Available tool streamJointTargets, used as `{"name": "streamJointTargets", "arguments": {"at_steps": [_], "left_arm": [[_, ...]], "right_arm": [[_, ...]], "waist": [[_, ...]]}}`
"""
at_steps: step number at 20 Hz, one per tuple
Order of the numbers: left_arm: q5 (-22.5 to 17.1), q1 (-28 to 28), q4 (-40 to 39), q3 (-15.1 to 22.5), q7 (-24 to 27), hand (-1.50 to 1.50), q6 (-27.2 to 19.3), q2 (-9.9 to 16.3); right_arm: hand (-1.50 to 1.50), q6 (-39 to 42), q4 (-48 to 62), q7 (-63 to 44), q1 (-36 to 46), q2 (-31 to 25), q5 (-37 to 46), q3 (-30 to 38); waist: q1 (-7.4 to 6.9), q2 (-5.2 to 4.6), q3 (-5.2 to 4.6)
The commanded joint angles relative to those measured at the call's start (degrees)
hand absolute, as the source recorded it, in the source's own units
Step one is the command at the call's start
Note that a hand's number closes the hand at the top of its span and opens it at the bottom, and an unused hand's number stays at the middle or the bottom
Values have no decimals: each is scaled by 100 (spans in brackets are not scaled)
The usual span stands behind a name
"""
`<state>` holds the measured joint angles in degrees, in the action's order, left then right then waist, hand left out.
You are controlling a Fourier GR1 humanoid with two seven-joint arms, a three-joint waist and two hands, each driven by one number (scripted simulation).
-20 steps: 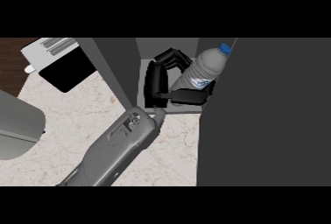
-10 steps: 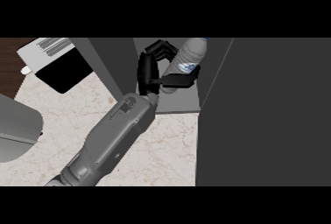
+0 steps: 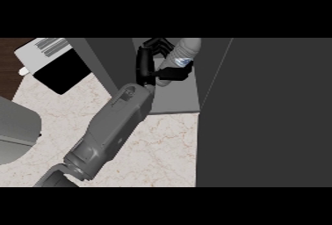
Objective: Pick up the bottled water, place it into the cabinet and close the cabinet
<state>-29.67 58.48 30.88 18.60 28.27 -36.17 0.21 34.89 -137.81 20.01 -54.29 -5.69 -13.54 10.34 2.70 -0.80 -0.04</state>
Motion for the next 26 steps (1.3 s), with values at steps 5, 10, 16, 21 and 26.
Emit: {"name": "streamJointTargets", "arguments": {"at_steps": [5, 10, 16, 21, 26], "left_arm": [[300, 614, -1265, -44, 259, -150, 126, -18], [339, 1175, -1806, -200, 56, -150, 46, 1], [167, 1029, -1728, -554, 489, -150, 569, 42], [-113, 836, -1189, -645, 832, -150, 1068, -19], [-245, 870, -685, -559, 376, -150, 1567, -19]], "right_arm": [[-150, 118, -198, -24, 11, 0, -611, 137], [-150, -24, -386, -259, 99, 81, -400, -45], [-150, 114, -218, -155, 93, 33, -301, 100], [-150, 19, -485, -311, 87, 98, -554, -32], [-150, 27, -701, -494, -115, -46, -705, 202]], "waist": [[77, -23, 2], [100, -55, -1], [-10, -9, -1], [-29, 28, -4], [-157, 87, -2]]}}
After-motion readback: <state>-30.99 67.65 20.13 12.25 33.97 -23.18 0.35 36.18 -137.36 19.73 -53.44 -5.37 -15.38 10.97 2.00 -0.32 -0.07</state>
